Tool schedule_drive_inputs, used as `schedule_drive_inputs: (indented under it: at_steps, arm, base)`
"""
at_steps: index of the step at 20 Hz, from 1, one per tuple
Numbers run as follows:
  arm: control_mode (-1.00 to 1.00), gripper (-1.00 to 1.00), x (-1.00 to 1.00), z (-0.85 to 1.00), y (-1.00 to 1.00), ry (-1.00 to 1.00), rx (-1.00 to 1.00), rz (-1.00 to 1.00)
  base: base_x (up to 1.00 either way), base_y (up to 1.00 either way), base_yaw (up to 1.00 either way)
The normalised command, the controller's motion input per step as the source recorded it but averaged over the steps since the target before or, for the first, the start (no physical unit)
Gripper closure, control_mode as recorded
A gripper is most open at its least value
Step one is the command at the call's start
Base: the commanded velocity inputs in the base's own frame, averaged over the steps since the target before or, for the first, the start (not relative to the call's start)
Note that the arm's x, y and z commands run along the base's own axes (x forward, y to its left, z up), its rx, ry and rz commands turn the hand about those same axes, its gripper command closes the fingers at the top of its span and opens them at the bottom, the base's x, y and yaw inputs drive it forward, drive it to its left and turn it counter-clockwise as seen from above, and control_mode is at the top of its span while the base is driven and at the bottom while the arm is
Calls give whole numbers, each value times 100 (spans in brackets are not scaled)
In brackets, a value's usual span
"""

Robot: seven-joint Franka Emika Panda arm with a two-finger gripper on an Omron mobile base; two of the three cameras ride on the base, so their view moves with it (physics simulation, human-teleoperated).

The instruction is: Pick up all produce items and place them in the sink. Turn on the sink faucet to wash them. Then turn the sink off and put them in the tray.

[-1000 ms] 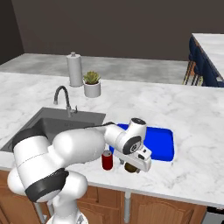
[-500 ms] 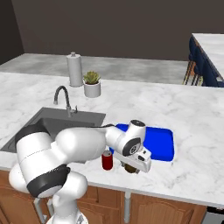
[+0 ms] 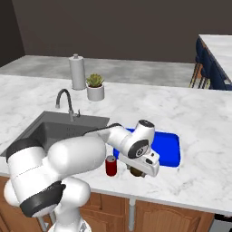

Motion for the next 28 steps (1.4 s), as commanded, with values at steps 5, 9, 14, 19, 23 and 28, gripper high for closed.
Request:
schedule_drive_inputs:
  at_steps: [5, 9, 14, 19, 23, 28]
  arm:
    - [-100, 100, -34, 76, 6, -12, 0, 2]
    - [-100, 100, -5, 77, 43, -7, 0, 1]
    - [-100, 100, 0, 57, 66, 0, 0, 6]
    - [-100, 100, 6, 34, 79, 0, 0, 14]
    - [-100, 100, 18, 5, 89, 0, 0, 22]
    - [-100, 100, 20, 0, 89, 0, 0, 26]
  base:
    - [0, 0, 0]
    - [0, 0, 0]
    - [0, 0, 0]
    - [0, 0, 0]
    - [0, 0, 0]
    - [0, 0, 0]
